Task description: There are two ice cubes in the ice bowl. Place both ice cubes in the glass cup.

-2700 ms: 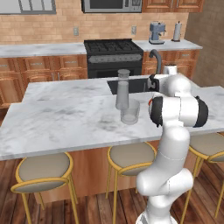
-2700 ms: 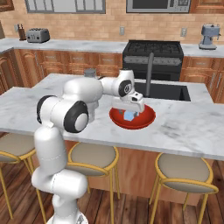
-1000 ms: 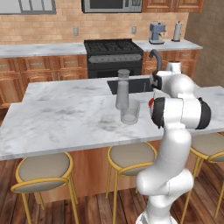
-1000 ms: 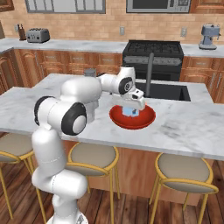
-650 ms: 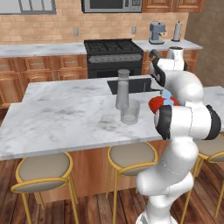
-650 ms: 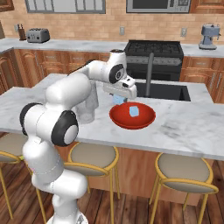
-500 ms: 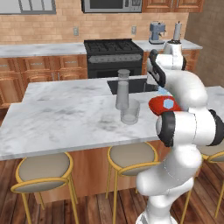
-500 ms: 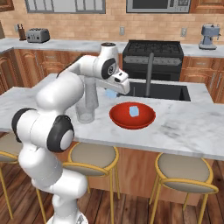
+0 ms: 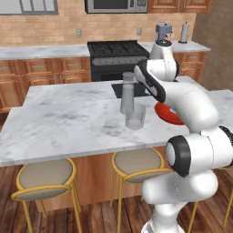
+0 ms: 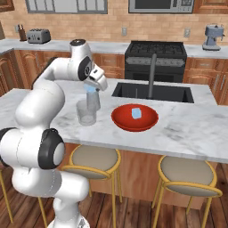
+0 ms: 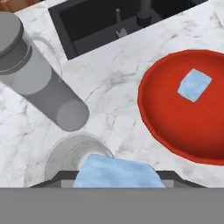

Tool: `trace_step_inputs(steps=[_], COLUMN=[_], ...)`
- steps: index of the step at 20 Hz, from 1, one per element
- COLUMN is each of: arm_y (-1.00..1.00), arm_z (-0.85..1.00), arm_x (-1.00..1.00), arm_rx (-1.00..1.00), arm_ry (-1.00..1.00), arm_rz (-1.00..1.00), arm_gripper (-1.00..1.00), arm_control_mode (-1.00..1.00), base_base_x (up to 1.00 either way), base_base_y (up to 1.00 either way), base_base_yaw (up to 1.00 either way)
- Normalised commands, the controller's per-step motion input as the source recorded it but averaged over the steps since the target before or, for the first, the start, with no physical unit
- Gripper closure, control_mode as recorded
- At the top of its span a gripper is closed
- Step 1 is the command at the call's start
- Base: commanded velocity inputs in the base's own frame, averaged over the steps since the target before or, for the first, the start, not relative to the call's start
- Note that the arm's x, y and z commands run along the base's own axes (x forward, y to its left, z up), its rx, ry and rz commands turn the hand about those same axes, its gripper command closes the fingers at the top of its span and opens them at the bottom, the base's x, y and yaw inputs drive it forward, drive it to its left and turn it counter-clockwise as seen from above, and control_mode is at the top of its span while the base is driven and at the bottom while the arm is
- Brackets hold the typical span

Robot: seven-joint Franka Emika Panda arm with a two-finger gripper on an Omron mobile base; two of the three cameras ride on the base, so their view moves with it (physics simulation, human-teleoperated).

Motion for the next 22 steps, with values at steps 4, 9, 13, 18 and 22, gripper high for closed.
trace_step_inputs(steps=[4,9,13,18,22], arm_y=[0.29,0.32,0.15,0.06,0.01], arm_z=[-0.12,-0.07,0.0,0.0,-0.06], arm_x=[0.02,0.02,0.24,0.32,0.22], arm_rx=[-0.06,-0.01,0.03,0.01,0.05], arm_ry=[0.09,0.03,0.08,0.2,0.28], arm_rz=[0.0,0.0,0.0,0.0,0.0], arm_gripper=[1.0,1.0,1.0,1.0,1.0], arm_control_mode=[-1.0,-1.0,-1.0,-1.0,-1.0], base_base_x=[0.0,0.0,0.0,0.0,0.0], base_base_y=[0.0,0.0,0.0,0.0,0.0], base_base_yaw=[0.0,0.0,0.0,0.0,0.0])
